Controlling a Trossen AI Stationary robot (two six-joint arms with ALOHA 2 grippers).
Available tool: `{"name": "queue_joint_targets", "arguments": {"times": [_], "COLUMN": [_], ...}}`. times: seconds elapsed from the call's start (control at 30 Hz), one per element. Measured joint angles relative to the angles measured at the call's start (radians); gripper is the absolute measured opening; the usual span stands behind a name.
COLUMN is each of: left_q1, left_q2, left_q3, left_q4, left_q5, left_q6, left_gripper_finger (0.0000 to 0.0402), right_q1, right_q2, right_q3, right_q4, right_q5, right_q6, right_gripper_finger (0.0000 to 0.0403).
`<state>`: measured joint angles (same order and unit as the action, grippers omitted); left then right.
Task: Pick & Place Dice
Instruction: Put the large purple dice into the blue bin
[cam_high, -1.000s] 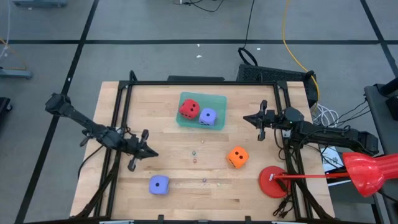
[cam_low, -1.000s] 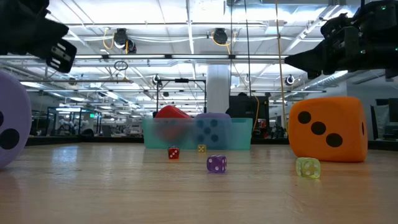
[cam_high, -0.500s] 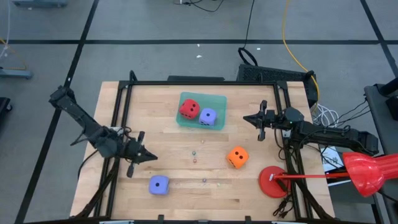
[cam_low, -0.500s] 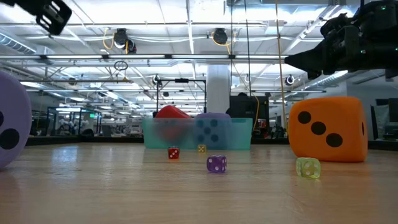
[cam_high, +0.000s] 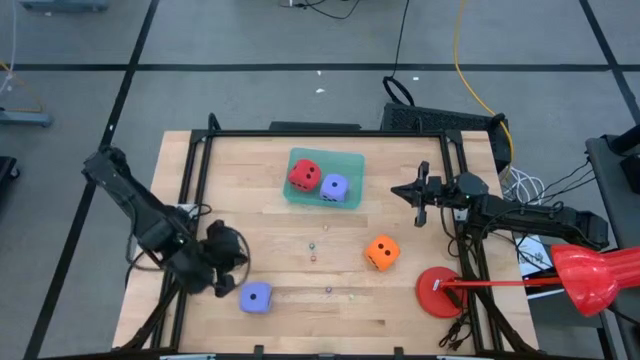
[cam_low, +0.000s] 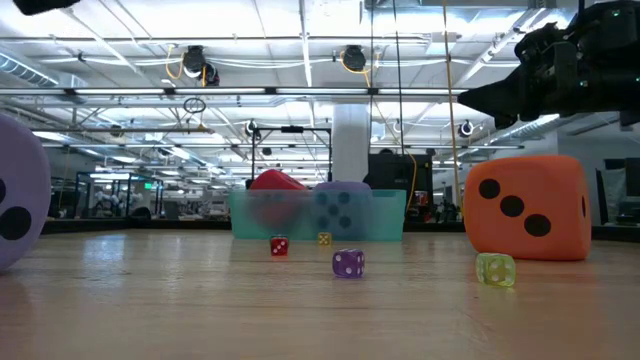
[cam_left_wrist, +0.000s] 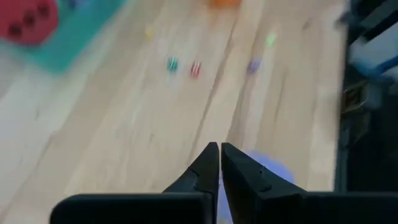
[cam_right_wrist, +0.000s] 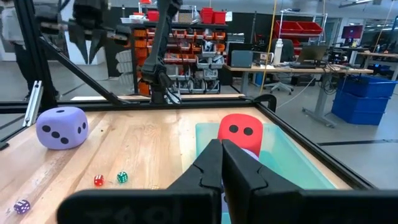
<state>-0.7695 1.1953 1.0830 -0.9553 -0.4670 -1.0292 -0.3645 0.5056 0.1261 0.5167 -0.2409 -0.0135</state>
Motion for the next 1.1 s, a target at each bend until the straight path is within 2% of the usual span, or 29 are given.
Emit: {"name": "queue_joint_targets", "arguments": {"times": [0.1, 0.27, 0.4, 0.53, 0.67, 0.93, 1.0, 1.1], "left_q1": [0.001, 0.004, 0.003, 0.003, 0.008, 0.014, 0.014, 0.014], "left_q2": [0.081, 0.188, 0.232, 0.270, 0.295, 0.339, 0.340, 0.345], "left_q3": [0.068, 0.122, 0.123, 0.123, 0.123, 0.123, 0.123, 0.123], "left_q4": [-0.054, -0.045, 0.000, 0.056, 0.091, 0.156, 0.165, 0.177], "left_q5": [0.060, 0.084, 0.197, 0.234, 0.235, 0.239, 0.239, 0.236], "left_q6": [-0.043, -0.053, -0.101, -0.129, -0.149, -0.054, -0.054, -0.057], "left_gripper_finger": [0.0020, 0.0028, 0.0057, 0.0119, 0.0203, 0.0369, 0.0392, 0.0384], "right_q1": [0.000, 0.000, 0.000, 0.000, 0.000, 0.000, 0.000, 0.000], "right_q2": [0.000, 0.000, 0.000, 0.000, 0.000, 0.000, 0.000, 0.000], "right_q3": [0.000, 0.000, 0.000, 0.000, 0.000, 0.000, 0.000, 0.000], "right_q4": [-0.012, -0.020, -0.024, -0.035, -0.035, -0.036, -0.036, -0.036], "right_q5": [0.000, 0.000, 0.000, 0.000, 0.000, 0.000, 0.000, -0.001], "right_q6": [-0.001, -0.002, -0.001, -0.002, -0.002, -0.007, -0.001, 0.001], "right_gripper_finger": [0.0000, 0.0000, 0.0000, 0.0000, 0.0000, 0.0000, 0.0000, 0.0000]}}
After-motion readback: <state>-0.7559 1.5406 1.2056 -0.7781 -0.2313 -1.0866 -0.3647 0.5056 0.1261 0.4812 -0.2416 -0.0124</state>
